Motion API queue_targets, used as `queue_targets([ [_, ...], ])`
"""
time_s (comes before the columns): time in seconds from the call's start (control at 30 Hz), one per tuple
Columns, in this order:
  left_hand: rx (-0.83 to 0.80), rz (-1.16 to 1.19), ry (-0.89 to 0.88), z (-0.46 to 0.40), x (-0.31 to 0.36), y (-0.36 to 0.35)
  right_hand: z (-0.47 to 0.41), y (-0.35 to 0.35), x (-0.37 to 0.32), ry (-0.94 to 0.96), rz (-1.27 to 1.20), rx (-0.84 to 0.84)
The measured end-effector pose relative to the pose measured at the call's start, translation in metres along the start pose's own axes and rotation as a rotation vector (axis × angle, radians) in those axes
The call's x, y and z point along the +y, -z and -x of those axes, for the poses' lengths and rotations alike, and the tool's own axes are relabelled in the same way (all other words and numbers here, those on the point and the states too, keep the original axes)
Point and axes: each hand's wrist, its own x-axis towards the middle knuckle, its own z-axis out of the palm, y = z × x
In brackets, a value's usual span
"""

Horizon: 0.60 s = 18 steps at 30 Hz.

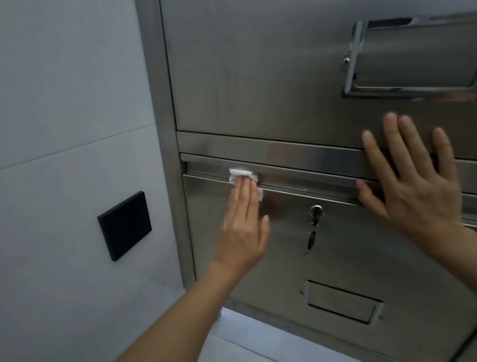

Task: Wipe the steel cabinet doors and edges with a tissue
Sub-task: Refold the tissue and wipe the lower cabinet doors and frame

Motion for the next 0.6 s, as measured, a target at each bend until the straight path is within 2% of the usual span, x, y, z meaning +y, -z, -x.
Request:
queue_targets([
  [0.07,0.007,0.001,0.009,0.0,-0.01,0.001,0.0,0.0,0.0,-0.005,0.004,-0.001],
  [0.2,0.12,-0.001,0.324,-0.008,-0.059,0.012,0.002,-0.001,-0.002,-0.01,0.018,-0.012],
  [0.23,0.135,-0.003,0.35,-0.01,-0.055,0.012,0.002,-0.001,-0.003,-0.008,0.019,-0.014],
  [0.3,0.138,0.017,0.265,-0.011,-0.025,0.002,0.003,-0.001,-0.003,-0.008,0.018,-0.022],
  [0.37,0.054,0.073,0.137,-0.003,0.014,-0.01,0.003,-0.001,-0.003,-0.007,0.02,-0.025],
  [0.43,0.019,0.076,0.086,-0.001,0.017,-0.009,0.003,-0.001,-0.003,-0.011,0.018,-0.033],
  [0.6,0.104,-0.039,0.329,-0.011,-0.062,0.018,0.003,-0.002,-0.004,-0.021,0.016,-0.039],
])
